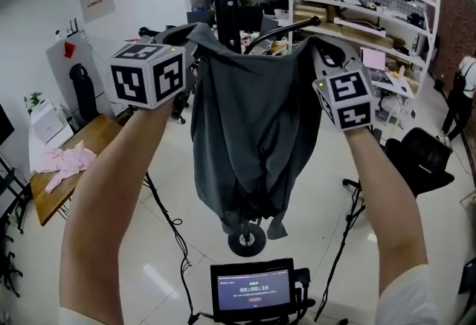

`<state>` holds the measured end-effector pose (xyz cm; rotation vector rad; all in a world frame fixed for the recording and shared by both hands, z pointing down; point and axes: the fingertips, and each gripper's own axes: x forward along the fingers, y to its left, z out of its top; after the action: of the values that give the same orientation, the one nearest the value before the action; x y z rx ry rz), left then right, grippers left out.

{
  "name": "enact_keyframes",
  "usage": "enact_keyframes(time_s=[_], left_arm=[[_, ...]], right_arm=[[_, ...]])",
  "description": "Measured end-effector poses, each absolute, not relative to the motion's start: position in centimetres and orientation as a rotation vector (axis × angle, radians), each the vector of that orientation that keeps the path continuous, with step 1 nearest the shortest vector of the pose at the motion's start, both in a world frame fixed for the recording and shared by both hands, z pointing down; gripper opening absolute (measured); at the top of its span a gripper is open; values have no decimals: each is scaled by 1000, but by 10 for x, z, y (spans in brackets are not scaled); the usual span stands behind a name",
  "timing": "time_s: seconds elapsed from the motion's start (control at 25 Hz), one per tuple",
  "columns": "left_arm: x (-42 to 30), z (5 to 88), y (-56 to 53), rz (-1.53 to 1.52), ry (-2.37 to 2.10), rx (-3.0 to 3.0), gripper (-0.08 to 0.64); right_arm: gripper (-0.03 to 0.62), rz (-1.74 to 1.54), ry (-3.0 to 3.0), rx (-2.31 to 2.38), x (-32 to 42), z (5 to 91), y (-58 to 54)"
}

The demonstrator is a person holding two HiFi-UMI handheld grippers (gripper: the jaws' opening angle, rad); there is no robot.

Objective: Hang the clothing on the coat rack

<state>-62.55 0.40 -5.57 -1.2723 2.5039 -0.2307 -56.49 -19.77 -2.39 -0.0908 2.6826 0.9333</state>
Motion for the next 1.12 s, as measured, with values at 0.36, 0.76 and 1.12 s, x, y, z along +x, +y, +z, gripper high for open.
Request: enact_keyframes(time_s=[0.36, 0.76, 1.12], left_arm=[[-648, -47, -20, -393, 2613, -1185, 8], [-670, 20, -37, -353, 2783, -1329, 9], [-683, 99, -16, -128, 2905, -1464, 9]], right_arm=[[6, 837, 2850, -96, -600, 29, -238], [6, 852, 3012, -21, -627, 107, -261], [6, 877, 3061, 141, -626, 160, -234]])
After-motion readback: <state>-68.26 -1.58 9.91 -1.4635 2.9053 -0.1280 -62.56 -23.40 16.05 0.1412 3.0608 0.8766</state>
